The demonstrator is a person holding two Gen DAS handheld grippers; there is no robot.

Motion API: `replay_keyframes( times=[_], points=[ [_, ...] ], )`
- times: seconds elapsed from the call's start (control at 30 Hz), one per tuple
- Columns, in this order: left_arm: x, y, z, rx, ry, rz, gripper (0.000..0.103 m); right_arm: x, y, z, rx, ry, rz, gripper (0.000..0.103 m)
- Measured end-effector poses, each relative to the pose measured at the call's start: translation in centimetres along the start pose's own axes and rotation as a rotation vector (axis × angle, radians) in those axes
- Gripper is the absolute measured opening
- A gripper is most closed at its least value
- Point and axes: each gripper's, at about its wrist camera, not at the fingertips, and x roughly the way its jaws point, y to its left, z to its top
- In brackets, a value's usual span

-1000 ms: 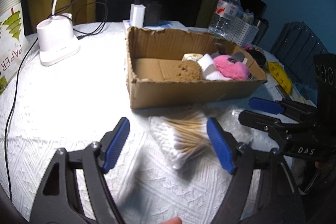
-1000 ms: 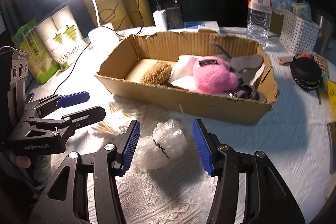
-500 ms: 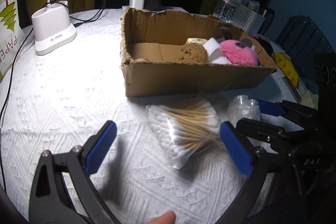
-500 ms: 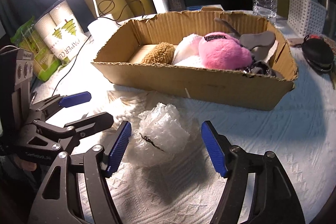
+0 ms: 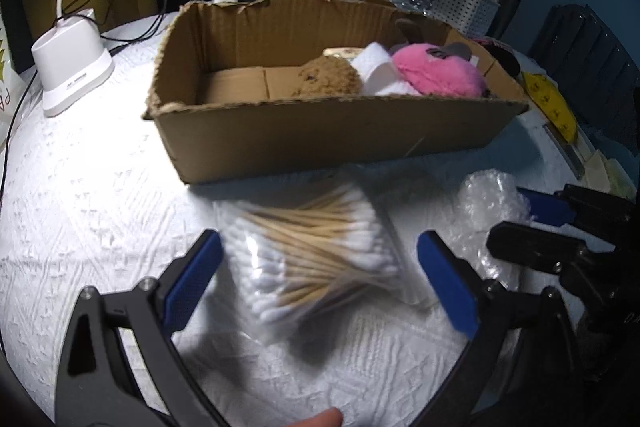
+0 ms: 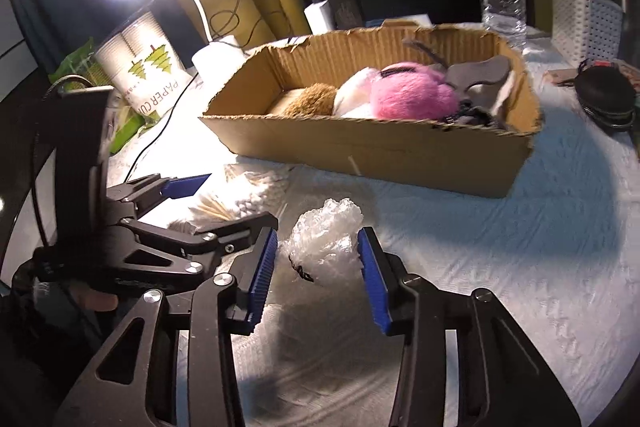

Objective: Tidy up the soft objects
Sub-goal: 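Grasp the cotton swab pack with the left tool while the right tool grasps the bubble-wrap bag, then carry the swab pack into the box with the left tool while the right tool carries the bubble-wrap bag there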

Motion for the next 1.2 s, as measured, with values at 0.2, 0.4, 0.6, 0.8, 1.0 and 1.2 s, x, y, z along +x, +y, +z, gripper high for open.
replay_keyframes(
  times=[0.2, 0.4, 0.6, 0.8, 1.0, 1.2],
  points=[
    [-0.3, -1.3, 0.0, 0.031, 0.0, -0.023, 0.075, -1.9, -1.0, 0.0, 0.019, -0.044, -0.021, 0.043],
    [-2.0, -3.2, 0.1, 0.067, -0.033, -0.049, 0.075, -3.7, -1.3, 0.1, 0.015, -0.085, -0.029, 0.043],
    [-4.0, -4.1, 0.8, 0.068, -0.083, -0.057, 0.075, -5.2, -1.4, 0.1, 0.009, -0.122, -0.033, 0.043],
    [-5.4, -5.1, 1.5, 0.072, -0.117, -0.063, 0.075, -6.7, -1.6, 0.3, 0.002, -0.153, -0.038, 0.043],
    [-6.7, -6.1, 2.8, 0.09, -0.158, -0.069, 0.075, -8.1, -1.9, 1.2, -0.017, -0.187, -0.05, 0.043],
    [-7.4, -6.4, 4.3, 0.088, -0.193, -0.058, 0.075, -9.2, -2.4, 2.1, -0.025, -0.217, -0.054, 0.043]
  ],
)
